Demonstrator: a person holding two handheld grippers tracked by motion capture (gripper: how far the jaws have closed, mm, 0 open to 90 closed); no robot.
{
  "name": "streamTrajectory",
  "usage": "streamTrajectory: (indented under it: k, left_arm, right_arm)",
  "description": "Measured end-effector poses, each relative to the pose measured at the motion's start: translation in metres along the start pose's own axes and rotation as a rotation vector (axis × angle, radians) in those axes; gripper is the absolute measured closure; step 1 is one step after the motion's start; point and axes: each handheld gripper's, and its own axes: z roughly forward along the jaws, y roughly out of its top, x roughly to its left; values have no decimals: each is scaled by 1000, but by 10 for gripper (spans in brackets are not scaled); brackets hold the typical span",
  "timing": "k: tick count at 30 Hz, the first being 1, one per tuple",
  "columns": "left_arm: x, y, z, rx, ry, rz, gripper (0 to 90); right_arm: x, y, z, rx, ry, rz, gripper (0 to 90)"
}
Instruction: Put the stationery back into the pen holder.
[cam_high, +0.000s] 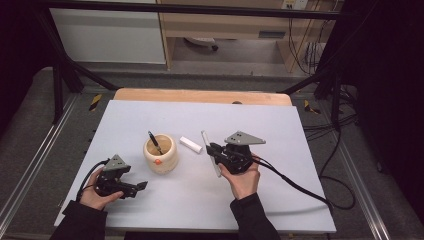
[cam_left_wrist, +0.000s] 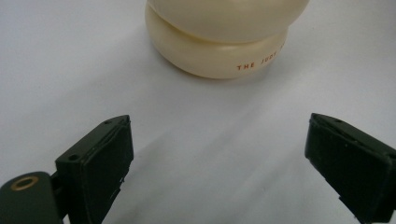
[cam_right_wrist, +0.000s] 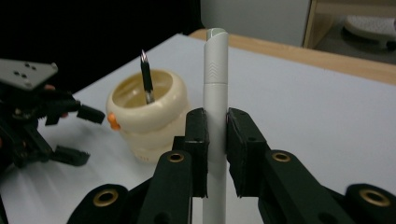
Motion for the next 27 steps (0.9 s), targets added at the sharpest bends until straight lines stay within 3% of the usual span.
streamTrajectory:
  k: [5, 16, 27]
  left_arm:
    - [0, 0, 0, 0, -1, 2, 79]
    - [0, 0, -1, -3, -2, 2, 79]
    - [0, 0, -1, -6, -3, 2, 79]
  right_arm:
    - [2, 11, 5, -79, 6, 8, 792]
    - [14, 31, 33, -184, 41, 32, 792]
    - [31, 53, 62, -205, 77, 31, 791]
